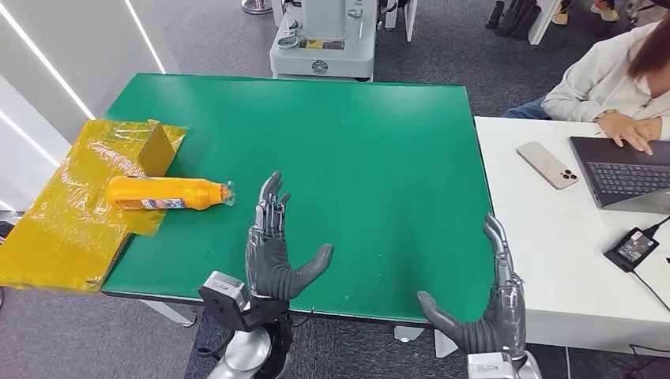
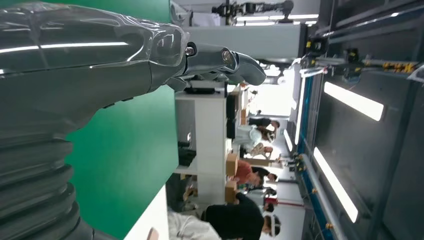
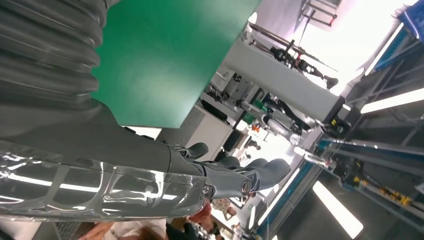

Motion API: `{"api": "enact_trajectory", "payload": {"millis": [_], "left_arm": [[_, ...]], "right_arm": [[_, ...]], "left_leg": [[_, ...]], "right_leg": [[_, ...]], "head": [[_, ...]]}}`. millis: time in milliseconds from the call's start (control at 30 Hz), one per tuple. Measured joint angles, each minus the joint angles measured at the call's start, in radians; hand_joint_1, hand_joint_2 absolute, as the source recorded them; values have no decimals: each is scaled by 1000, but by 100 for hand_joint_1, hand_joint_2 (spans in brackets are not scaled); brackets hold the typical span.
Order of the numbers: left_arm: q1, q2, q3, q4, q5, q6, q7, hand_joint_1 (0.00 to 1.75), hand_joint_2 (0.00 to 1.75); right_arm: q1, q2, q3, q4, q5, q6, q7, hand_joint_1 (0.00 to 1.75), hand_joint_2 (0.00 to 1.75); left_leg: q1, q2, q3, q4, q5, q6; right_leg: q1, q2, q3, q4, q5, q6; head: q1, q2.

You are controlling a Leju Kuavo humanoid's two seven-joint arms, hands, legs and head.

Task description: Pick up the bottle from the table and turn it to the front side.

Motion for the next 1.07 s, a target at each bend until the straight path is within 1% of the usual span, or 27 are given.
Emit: {"api": "enact_trajectory", "payload": {"millis": [100, 333, 533, 700, 800, 967, 1067], "left_arm": [[16, 9, -24, 8, 30, -19, 12, 0, 175], [33, 16, -24, 8, 8, -18, 24, 0, 175], [42, 19, -18, 8, -5, -23, 26, 0, 175], [42, 19, -18, 8, -7, -31, 26, 0, 175], [43, 19, -18, 8, 14, -53, 26, 0, 175], [43, 19, -17, 8, 38, -95, 38, 0, 175], [43, 19, -17, 8, 38, -99, 39, 0, 175]], "right_arm": [[33, 17, -27, -79, -22, -4, 0, 0, 175], [67, 29, -81, -153, -43, 2, -9, 0, 175], [85, 53, -150, -202, -83, 49, -29, 0, 175], [90, 68, -184, -211, -96, 77, -20, 0, 175], [90, 76, -197, -202, -115, 91, -12, 0, 175], [90, 84, -207, -174, -129, 93, -11, 0, 175], [90, 86, -208, -162, -132, 92, -11, 0, 175]], "left_leg": [[0, 0, 0, 0, 0, 0], [0, 0, 0, 0, 0, 0], [0, 0, 0, 0, 0, 0], [0, 0, 0, 0, 0, 0], [0, 0, 0, 0, 0, 0], [0, 0, 0, 0, 0, 0], [0, 0, 0, 0, 0, 0]], "right_leg": [[0, -1, 0, 0, 0, 0], [0, -1, 0, 0, 0, 0], [0, -1, 0, 0, 0, 0], [0, -1, 0, 0, 0, 0], [0, -1, 0, 0, 0, 0], [0, -1, 0, 0, 0, 0], [0, -1, 0, 0, 0, 0]], "head": [[0, 0], [0, 0], [0, 0], [0, 0], [0, 0], [0, 0], [0, 0]]}}
